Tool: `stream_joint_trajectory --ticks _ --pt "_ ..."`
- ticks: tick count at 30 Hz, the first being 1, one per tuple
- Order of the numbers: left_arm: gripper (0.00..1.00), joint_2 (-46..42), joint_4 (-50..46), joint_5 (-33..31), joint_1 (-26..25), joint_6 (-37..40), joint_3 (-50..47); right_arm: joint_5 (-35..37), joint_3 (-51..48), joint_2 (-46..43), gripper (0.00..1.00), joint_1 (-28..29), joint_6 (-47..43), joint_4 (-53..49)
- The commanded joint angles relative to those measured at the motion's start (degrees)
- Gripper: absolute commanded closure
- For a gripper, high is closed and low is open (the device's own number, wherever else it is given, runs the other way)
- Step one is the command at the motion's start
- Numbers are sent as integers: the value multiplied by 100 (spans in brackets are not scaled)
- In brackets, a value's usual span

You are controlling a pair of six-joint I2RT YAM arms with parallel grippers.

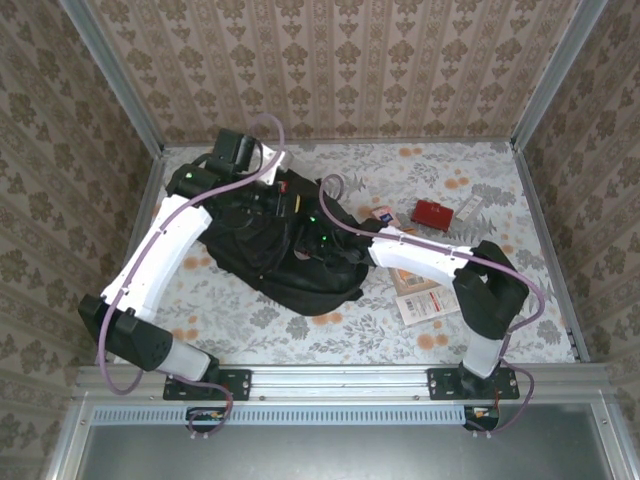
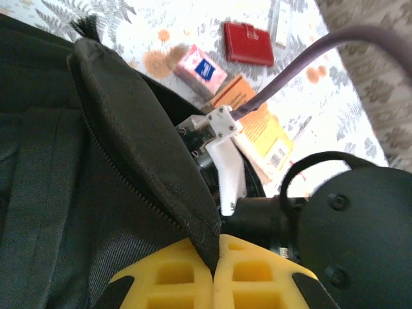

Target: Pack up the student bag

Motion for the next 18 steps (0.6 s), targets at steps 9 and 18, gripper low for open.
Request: stream_joint_trajectory --ticks 9,18 --pt "100 -100 962 855 544 -751 426 -671 730 948 8 -238 734 1580" --pt "100 -109 995 1075 709 -727 224 -850 606 288 7 -292 -517 1149"
